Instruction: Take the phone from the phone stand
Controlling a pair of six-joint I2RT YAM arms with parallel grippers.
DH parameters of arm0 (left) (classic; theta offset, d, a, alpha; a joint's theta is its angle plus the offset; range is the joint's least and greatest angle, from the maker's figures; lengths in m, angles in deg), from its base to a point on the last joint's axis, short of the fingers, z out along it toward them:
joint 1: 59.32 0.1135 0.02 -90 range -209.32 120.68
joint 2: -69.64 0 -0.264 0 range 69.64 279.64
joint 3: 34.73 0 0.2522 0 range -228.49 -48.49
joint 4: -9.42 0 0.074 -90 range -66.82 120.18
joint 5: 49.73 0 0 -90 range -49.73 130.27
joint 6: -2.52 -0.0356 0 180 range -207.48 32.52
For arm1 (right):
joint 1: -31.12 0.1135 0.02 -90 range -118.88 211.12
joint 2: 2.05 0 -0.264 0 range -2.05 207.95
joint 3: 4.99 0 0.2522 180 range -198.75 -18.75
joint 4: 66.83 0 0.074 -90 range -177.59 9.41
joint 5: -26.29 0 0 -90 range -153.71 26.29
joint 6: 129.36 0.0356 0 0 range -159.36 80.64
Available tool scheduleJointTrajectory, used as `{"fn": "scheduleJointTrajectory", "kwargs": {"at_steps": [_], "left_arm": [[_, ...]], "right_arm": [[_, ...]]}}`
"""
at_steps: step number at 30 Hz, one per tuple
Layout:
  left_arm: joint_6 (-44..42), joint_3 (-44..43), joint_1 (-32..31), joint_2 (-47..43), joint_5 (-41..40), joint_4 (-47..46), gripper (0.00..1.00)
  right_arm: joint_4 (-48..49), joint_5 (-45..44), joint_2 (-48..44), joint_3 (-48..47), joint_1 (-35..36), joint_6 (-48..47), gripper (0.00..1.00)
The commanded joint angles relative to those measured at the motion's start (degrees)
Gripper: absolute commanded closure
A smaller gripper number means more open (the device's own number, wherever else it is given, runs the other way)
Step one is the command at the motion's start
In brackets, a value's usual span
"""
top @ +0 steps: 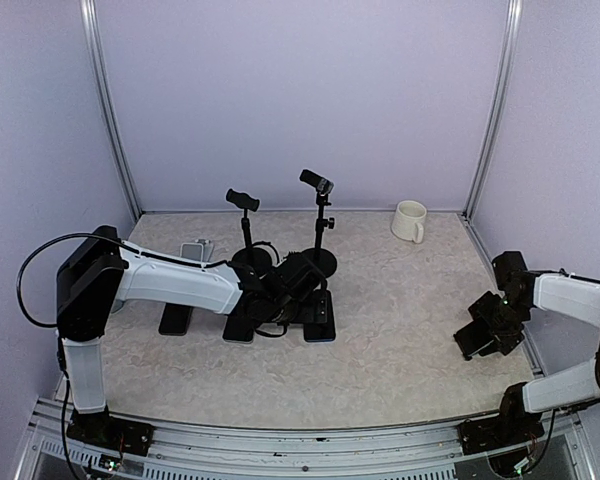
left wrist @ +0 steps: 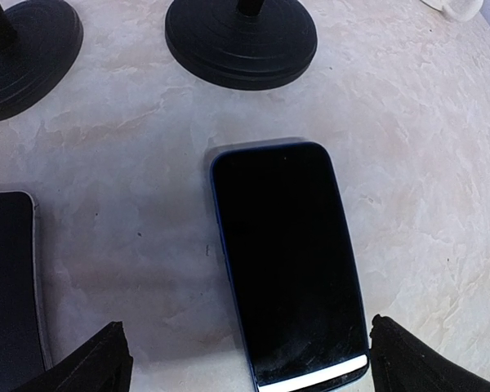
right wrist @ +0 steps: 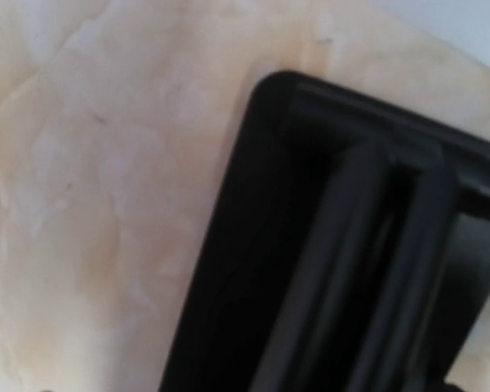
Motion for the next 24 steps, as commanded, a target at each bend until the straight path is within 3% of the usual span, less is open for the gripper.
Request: {"fn": "scheduleJointTrajectory", "kwargs": {"at_steps": [1, 9, 24], "left_arm": [[-0.16, 0.77, 0.51, -2.63, -1.04, -0.49, 0.01], [-0.31, 1.43, 1.14, -3.19, -1.05, -0.64, 0.01], [-0.46, 3.44, 1.61, -5.85, -1.39, -0.40, 0.01]], "right_arm": [[2.24, 1.93, 3.12, 0.95, 1.07, -2.62, 0.03], [6.26, 4.33, 6.26, -0.31, 2.58, -6.56, 0.15], [16.64, 14.19, 17.99, -11.30, 13.95, -20.21, 0.23]]}}
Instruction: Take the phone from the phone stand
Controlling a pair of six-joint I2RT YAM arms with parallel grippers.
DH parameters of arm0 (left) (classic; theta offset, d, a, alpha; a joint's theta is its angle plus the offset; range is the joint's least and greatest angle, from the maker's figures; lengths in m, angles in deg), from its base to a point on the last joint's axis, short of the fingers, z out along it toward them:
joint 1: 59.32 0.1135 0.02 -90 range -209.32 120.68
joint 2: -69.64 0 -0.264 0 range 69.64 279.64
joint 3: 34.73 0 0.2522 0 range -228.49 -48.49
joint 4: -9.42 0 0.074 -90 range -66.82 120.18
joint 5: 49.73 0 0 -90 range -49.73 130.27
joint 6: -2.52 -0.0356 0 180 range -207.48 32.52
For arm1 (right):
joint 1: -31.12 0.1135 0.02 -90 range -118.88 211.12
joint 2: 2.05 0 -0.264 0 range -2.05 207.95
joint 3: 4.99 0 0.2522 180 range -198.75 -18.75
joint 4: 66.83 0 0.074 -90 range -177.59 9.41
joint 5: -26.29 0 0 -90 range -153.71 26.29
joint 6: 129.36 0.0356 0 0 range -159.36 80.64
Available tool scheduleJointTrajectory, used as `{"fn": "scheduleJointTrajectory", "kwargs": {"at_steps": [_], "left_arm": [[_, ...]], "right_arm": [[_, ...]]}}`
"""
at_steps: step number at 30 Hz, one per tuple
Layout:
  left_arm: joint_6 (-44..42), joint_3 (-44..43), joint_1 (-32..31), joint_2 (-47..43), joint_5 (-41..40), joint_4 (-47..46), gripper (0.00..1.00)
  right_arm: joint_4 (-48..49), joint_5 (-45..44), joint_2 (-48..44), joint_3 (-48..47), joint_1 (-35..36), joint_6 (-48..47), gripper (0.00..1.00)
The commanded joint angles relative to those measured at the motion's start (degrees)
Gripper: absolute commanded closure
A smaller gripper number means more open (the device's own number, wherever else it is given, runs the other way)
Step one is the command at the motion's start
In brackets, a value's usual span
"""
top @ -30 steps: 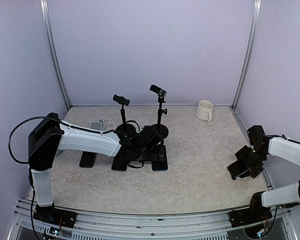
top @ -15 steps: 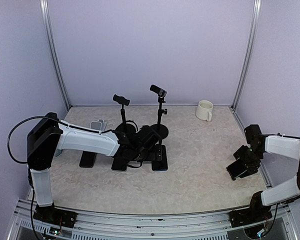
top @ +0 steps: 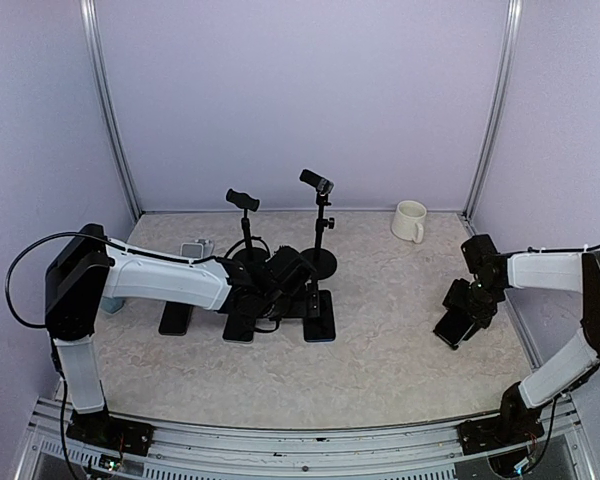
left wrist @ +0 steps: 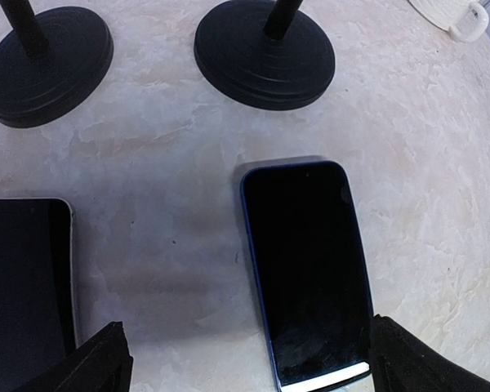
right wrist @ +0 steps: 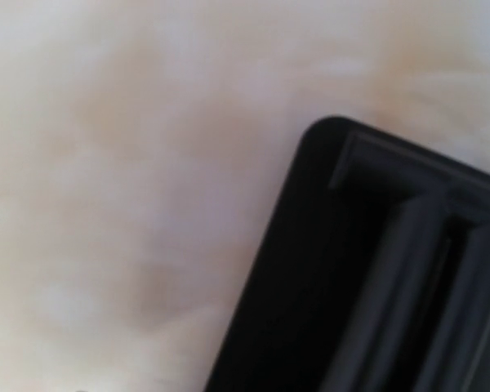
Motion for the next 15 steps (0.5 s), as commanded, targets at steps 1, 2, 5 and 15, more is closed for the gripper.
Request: {"fn": "scheduleJointTrajectory", "kwargs": {"at_steps": [1, 2, 5, 15], "left_arm": [[-0.46, 1.58, 0.39, -2.91, -0.80, -0.39, 0.01], [-0.52, 1.75, 0.40, -3.16, -0.88, -0.33, 0.01], [-0.97, 1.88, 0.49, -3.63, -1.41, 0.13, 0.01], [-1.55, 4.38, 0.41, -6.33, -1.11, -0.83, 0.01]], "right_arm": [[10.38, 14.07, 5.29, -3.26, 5.39, -6.43, 0.24], [10.92, 14.98, 6.55, -4.52, 6.29, -7.62, 0.24], [11.40, 16.92, 11.26, -8.91, 9.19, -11.47, 0.25], [15.81, 25.75, 16.53, -14.39, 14.24, -25.96, 0.25]]}}
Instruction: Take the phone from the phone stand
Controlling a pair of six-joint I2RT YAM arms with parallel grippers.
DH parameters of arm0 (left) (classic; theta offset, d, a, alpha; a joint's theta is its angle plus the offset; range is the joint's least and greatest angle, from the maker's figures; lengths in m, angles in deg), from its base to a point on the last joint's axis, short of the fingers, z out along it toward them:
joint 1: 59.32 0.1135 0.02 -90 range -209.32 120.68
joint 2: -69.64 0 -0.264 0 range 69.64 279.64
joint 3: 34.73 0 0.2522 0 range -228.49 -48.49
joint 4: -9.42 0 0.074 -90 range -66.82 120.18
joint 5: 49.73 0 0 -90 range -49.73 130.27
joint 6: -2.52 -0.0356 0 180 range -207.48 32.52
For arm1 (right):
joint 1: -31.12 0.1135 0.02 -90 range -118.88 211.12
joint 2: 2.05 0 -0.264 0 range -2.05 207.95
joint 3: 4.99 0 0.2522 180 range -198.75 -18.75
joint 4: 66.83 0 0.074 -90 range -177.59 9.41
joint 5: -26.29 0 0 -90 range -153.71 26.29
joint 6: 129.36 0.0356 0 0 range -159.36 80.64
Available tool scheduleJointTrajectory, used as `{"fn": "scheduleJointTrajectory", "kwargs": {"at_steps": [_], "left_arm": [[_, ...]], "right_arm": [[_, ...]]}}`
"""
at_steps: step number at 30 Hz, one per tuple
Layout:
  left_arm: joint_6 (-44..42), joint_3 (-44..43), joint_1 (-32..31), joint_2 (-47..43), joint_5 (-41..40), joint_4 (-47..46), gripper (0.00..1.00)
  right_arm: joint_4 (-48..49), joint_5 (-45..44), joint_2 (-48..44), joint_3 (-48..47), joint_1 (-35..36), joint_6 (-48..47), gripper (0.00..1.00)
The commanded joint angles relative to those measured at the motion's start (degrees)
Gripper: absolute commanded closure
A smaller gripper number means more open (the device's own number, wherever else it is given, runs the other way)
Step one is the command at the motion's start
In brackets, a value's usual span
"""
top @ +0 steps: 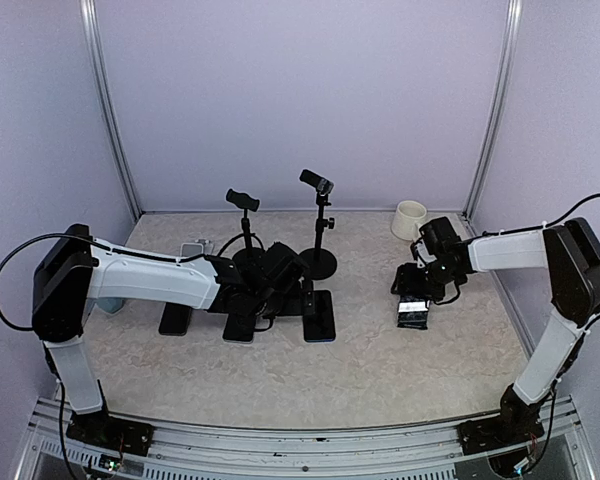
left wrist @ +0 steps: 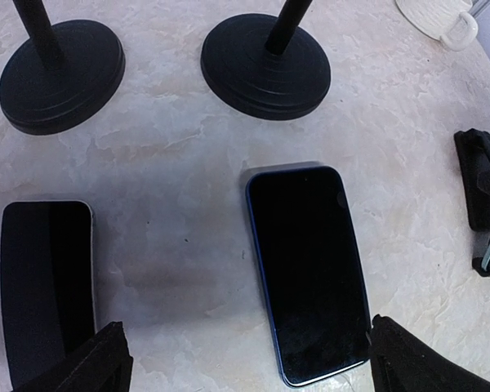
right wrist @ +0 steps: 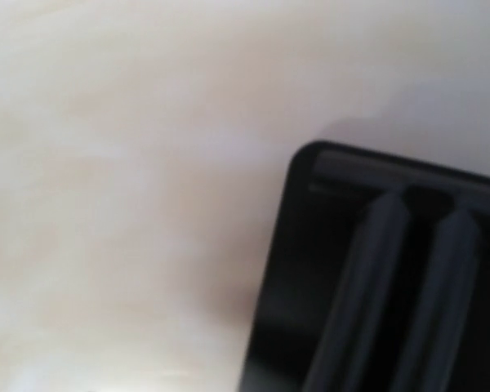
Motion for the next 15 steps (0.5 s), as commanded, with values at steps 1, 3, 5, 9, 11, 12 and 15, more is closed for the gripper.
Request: {"fn": "scheduleJointTrajectory", "kwargs": {"at_steps": [1, 3, 5, 9, 11, 12, 15], "left_arm": [[-0.73, 2.16, 0.30, -3.04, -0.62, -1.13, 0.01], [-0.86, 2.34, 0.24, -3.45, -0.52, -1.11, 0.01], [-1.11, 2.43, 0.06, -3.73, -0.70, -1.10, 0.01], [-2.08, 2.28, -0.04, -3.62, -0.28, -1.42, 0.01], [-2.47, 1.50, -0.05, -3.45, -0.27, -1.00, 0.01], [-2.58, 1.24, -0.03, -3.40, -0.33, -0.82, 0.01], [-2.67, 0.66, -0.05, -3.54, -0.64, -0.55, 0.01]], "right_arm": [[5.92, 13.78, 1.82, -0.80, 3.08, -8.82, 0.26], [5.62, 14.55, 1.74, -0.62, 3.11, -10.55, 0.27], [4.81, 14.20, 1.61, -0.47, 3.11, -11.67, 0.27], [4.15, 14.18, 1.05, -0.34, 3.15, -12.97, 0.22], [3.68, 13.55, 0.92, -0.74, 3.12, -13.10, 0.19], [3.40, 13.02, 0.76, -0.92, 3.15, -13.13, 0.17], [1.95, 10.58, 0.08, -1.86, 3.17, -12.66, 0.12]]}}
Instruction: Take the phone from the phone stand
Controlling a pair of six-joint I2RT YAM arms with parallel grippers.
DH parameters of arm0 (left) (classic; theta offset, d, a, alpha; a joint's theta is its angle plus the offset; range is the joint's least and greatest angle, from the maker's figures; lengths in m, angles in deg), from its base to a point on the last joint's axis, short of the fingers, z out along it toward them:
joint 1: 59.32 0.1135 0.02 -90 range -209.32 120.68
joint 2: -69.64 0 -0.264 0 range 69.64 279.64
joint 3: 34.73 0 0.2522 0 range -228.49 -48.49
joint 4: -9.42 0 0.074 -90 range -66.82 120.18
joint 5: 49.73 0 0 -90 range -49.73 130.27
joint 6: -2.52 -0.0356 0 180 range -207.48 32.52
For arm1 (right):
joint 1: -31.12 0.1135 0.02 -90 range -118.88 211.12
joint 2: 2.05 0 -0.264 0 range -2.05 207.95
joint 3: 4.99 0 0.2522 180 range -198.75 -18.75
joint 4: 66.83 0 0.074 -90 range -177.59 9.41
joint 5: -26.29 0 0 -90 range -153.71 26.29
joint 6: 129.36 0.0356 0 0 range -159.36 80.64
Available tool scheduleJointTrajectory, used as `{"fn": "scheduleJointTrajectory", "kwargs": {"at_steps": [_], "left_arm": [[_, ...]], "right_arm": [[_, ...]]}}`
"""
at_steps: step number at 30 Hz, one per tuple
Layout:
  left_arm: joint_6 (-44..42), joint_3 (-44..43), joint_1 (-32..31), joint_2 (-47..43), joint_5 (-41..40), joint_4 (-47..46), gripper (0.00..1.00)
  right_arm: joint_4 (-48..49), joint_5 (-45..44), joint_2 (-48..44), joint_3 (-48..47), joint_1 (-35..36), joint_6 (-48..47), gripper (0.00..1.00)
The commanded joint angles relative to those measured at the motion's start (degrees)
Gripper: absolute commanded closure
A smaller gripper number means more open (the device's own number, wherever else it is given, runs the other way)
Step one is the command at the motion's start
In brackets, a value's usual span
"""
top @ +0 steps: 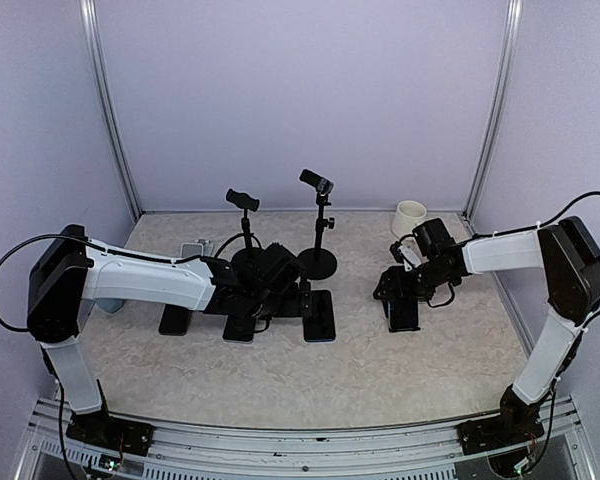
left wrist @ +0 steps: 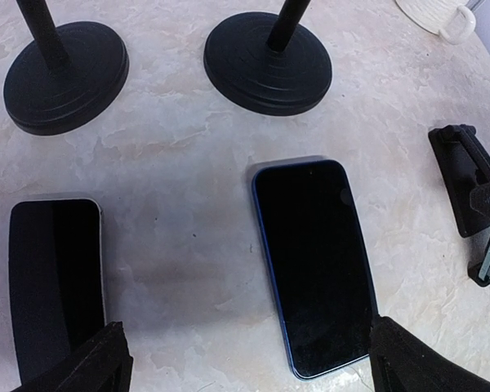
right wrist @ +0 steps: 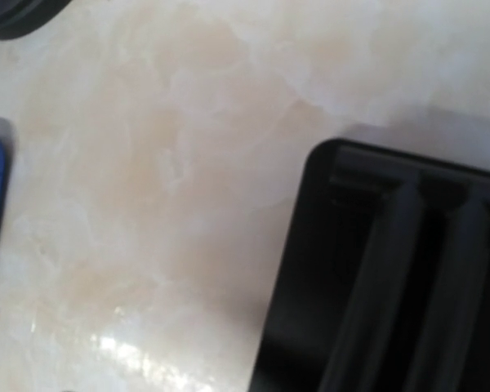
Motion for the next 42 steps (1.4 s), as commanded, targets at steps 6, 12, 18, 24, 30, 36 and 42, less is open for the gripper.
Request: {"fn": "scheduleJointTrajectory", "kwargs": {"at_steps": [6, 12, 18, 24, 30, 36, 42], "left_arm": [[-1.38, -0.91, -0.49, -3.36, -1.88, 0.51, 0.01], [-2.02, 0.18, -0.62, -4.42, -0.99, -1.11, 0.01], [-2.70, -0.45, -1.00, -4.80, -1.54, -1.03, 0.01], [-2.11, -0.65, -1.36, -5.35, -3.55, 0.54, 0.01], [-1.83, 0.55, -1.55, -6.49, -4.15, 0.81, 0.01], [-1.66, 1.66, -1.38, -6.92, -4.57, 0.77, 0.01], [-1.68, 1.18, -0.98, -5.95, -4.54, 1.11, 0.01]], "right_arm": [[-1.71, -1.16, -4.53, -2.12, 0.63, -1.69, 0.00], [-1.55, -2.16, -7.16, -2.44, 0.69, -2.01, 0.00], [-3.96, -7.05, -9.47, -2.52, 0.72, -1.83, 0.00], [-5.82, -8.98, -11.48, -1.80, 0.73, -1.29, 0.00], [-4.03, -6.84, -15.52, 2.44, 0.84, 2.15, 0.00], [-2.68, -10.10, -18.75, 7.62, 2.41, 6.72, 0.00], [-2.20, -13.22, -17.86, 10.12, 5.46, 9.17, 0.00]]}}
